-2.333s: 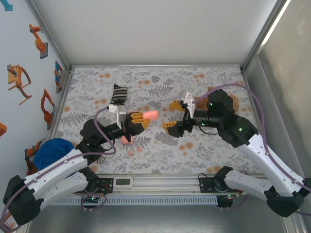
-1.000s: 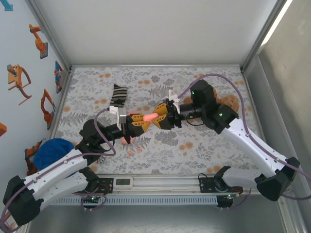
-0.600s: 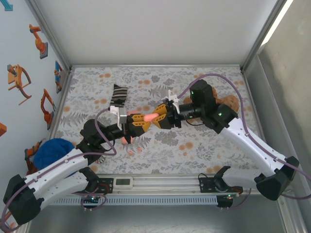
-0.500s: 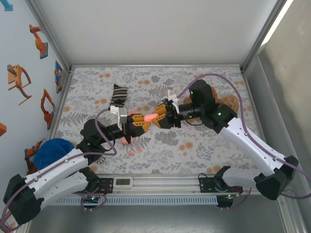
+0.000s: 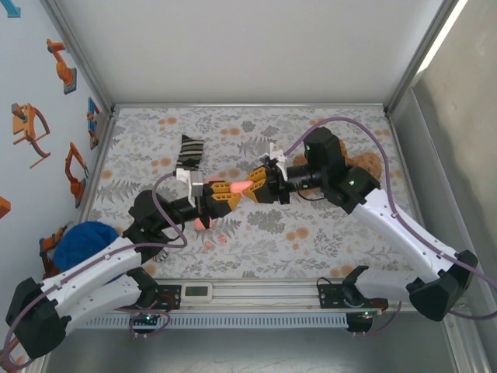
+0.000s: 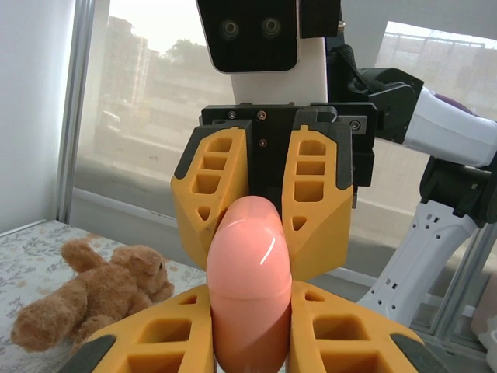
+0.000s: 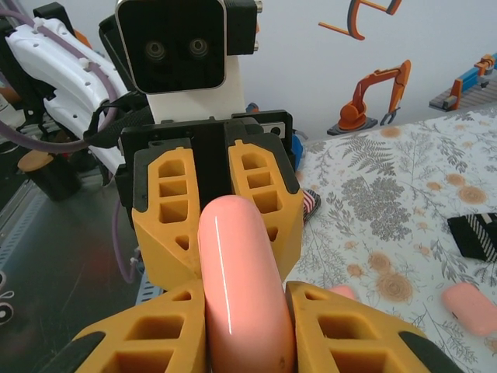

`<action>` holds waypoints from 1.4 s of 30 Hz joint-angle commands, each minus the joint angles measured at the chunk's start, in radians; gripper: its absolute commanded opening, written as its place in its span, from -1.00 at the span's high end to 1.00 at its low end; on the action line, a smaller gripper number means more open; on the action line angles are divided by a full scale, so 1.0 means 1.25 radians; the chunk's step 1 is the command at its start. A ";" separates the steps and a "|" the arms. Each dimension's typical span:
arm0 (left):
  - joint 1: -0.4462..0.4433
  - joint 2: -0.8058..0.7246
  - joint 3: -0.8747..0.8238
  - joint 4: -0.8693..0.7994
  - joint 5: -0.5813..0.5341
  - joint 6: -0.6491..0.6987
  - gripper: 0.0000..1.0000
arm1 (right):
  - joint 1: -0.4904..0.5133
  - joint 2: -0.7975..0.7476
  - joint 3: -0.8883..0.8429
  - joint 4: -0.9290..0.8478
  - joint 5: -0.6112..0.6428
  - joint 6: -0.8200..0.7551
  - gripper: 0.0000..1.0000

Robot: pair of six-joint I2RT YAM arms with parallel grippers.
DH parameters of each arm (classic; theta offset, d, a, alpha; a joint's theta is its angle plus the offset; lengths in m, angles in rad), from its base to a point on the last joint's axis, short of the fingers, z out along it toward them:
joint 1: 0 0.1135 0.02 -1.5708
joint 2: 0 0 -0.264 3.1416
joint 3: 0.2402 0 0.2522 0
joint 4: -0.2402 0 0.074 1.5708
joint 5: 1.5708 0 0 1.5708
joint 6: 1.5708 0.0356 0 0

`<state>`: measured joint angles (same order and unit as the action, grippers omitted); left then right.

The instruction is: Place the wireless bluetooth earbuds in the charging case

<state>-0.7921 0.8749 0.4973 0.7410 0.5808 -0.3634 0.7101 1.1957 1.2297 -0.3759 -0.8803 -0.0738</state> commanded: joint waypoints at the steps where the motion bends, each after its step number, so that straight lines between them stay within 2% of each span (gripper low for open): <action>1: 0.001 0.015 0.012 0.017 -0.071 0.002 0.51 | 0.007 -0.011 -0.011 0.026 0.046 0.051 0.62; 8: 0.000 0.016 0.005 -0.009 -0.096 0.009 0.11 | 0.005 -0.020 -0.025 0.027 0.111 0.079 0.68; 14: 0.002 -0.014 -0.012 -0.055 -0.136 0.027 -0.10 | -0.021 -0.031 -0.055 0.052 0.141 0.120 0.69; 25: 0.001 -0.177 -0.016 -0.299 -0.283 0.107 -0.19 | -0.097 -0.024 -0.158 0.079 0.195 0.179 0.69; 28: 0.001 -0.224 -0.017 -0.351 -0.322 0.122 -0.27 | -0.124 -0.008 -0.194 0.094 0.210 0.205 0.69; 37: 0.002 -0.332 -0.047 -0.441 -0.423 0.130 -0.58 | -0.184 0.055 -0.307 0.144 0.262 0.261 0.69; 42: 0.001 -0.373 -0.060 -0.469 -0.458 0.130 -0.62 | -0.222 0.077 -0.364 0.158 0.271 0.276 0.69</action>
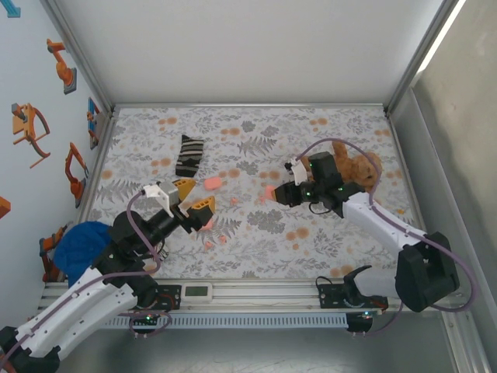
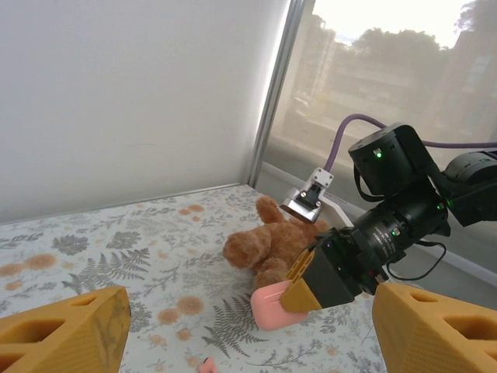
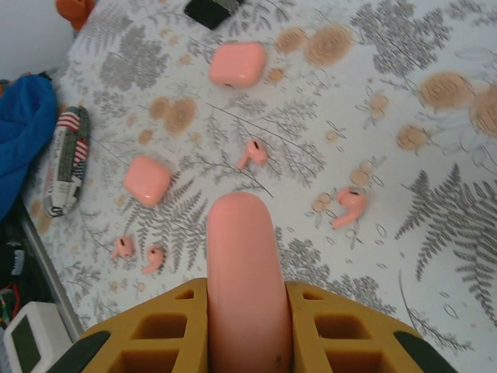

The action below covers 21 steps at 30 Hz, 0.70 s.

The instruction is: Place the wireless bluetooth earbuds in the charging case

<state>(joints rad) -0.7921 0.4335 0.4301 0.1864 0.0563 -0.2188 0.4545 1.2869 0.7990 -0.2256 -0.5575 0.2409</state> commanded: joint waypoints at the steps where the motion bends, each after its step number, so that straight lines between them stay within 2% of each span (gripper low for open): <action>1: 0.001 -0.027 -0.009 -0.029 -0.042 0.014 -0.62 | -0.025 0.008 -0.031 0.043 0.013 0.026 0.69; 7: 0.002 -0.043 -0.014 -0.035 -0.049 0.011 -0.64 | -0.059 0.060 -0.072 0.078 0.024 0.045 0.69; 21: 0.002 -0.055 -0.026 -0.044 -0.055 0.000 -0.66 | -0.084 0.182 -0.104 0.124 -0.007 0.069 0.69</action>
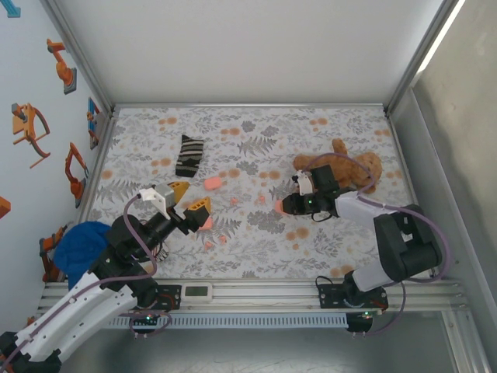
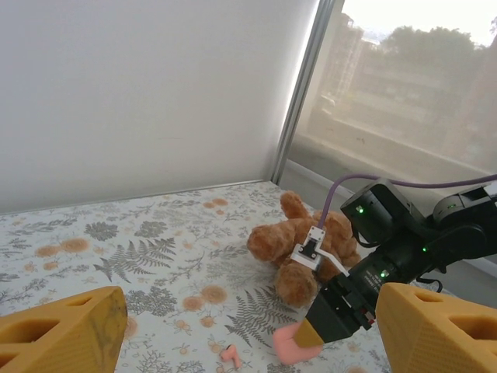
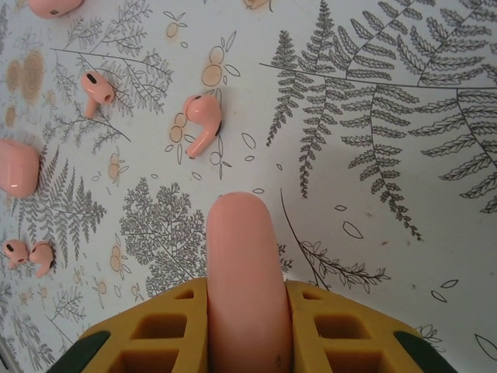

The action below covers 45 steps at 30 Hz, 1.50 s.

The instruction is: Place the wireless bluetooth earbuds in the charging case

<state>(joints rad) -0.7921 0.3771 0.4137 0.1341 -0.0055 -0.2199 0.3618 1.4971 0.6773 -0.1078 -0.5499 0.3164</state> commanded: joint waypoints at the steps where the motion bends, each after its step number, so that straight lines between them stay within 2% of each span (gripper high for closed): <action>1: 0.001 -0.011 -0.013 -0.001 -0.005 0.000 -0.66 | -0.012 0.020 -0.007 0.032 -0.016 0.009 0.69; 11: 0.002 -0.022 -0.017 -0.007 -0.008 -0.001 -0.66 | -0.030 0.037 -0.012 0.035 -0.020 0.018 0.65; 19: 0.002 -0.032 -0.019 -0.013 -0.014 0.000 -0.66 | -0.035 0.042 -0.004 0.017 -0.011 0.011 0.40; 28: 0.002 -0.033 -0.020 -0.013 -0.012 0.000 -0.66 | -0.039 0.041 0.008 -0.001 0.000 0.006 0.37; 32: 0.002 -0.033 -0.022 -0.014 -0.010 -0.001 -0.66 | -0.039 0.034 0.022 -0.039 0.021 -0.013 0.22; 41: 0.001 -0.034 -0.016 -0.020 -0.011 0.003 -0.66 | -0.043 -0.030 0.048 -0.100 0.022 -0.030 0.13; 45: 0.002 -0.029 -0.012 -0.032 -0.014 0.009 -0.66 | -0.041 -0.090 0.068 -0.147 0.026 -0.042 0.02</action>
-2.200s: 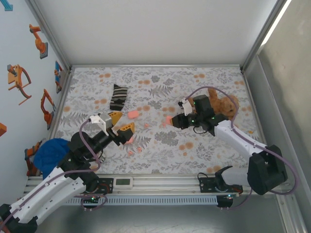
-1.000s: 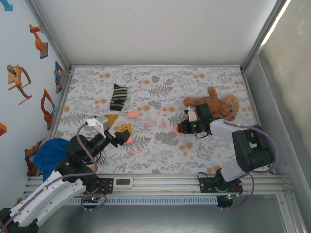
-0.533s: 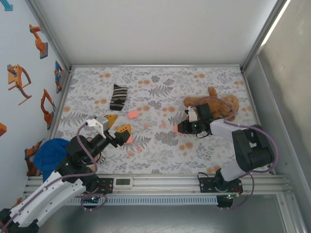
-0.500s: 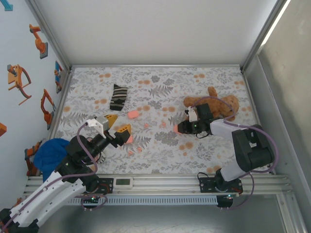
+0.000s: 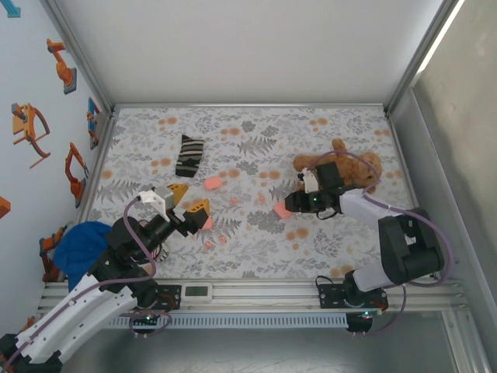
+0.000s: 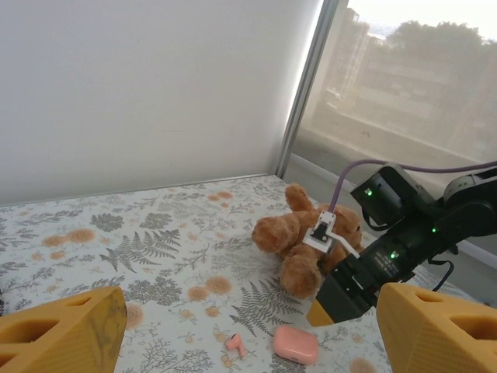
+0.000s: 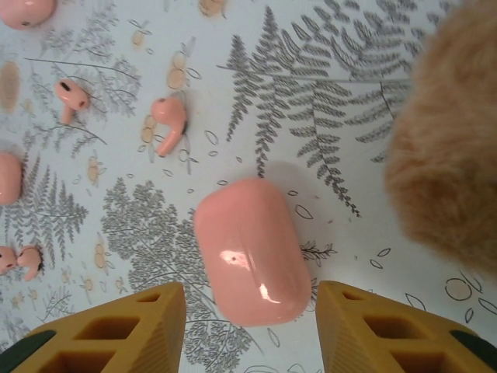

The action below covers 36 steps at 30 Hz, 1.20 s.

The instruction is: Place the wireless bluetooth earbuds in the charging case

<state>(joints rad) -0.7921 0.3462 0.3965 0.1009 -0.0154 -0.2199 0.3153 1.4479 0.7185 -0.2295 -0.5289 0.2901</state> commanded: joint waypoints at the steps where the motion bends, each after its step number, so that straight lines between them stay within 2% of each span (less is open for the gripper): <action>1: 0.002 -0.004 0.002 -0.006 -0.009 0.010 -0.66 | -0.005 -0.067 0.041 -0.060 0.004 -0.022 -0.04; 8: 0.002 0.005 0.000 -0.005 -0.049 0.008 -0.66 | -0.004 -0.168 0.057 -0.051 -0.066 -0.007 -0.39; 14: 0.002 0.044 0.019 -0.073 -0.180 -0.024 -0.78 | -0.004 -0.236 0.043 0.031 -0.087 0.012 -0.84; 18: 0.003 0.102 0.057 -0.151 -0.255 -0.057 -0.87 | 0.001 -0.233 0.047 0.085 -0.125 0.011 -0.99; 21: 0.009 0.137 0.073 -0.186 -0.280 -0.083 -1.00 | 0.018 -0.216 0.069 0.086 -0.124 -0.031 -0.99; 23: 0.019 0.154 0.084 -0.207 -0.282 -0.101 -0.93 | 0.038 -0.209 0.085 0.084 -0.116 -0.073 -0.99; 30: 0.074 0.127 0.100 -0.241 -0.250 -0.136 -0.93 | 0.113 -0.165 0.156 0.063 -0.068 -0.314 -0.99; 36: 0.112 0.082 0.110 -0.314 -0.256 -0.189 -0.93 | 0.156 -0.047 0.283 -0.018 -0.038 -0.522 -0.99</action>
<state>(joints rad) -0.6662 0.4671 0.4984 -0.2256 -0.3260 -0.4023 0.4953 1.3373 1.0073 -0.2031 -0.6117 -0.1741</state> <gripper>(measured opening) 0.964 0.993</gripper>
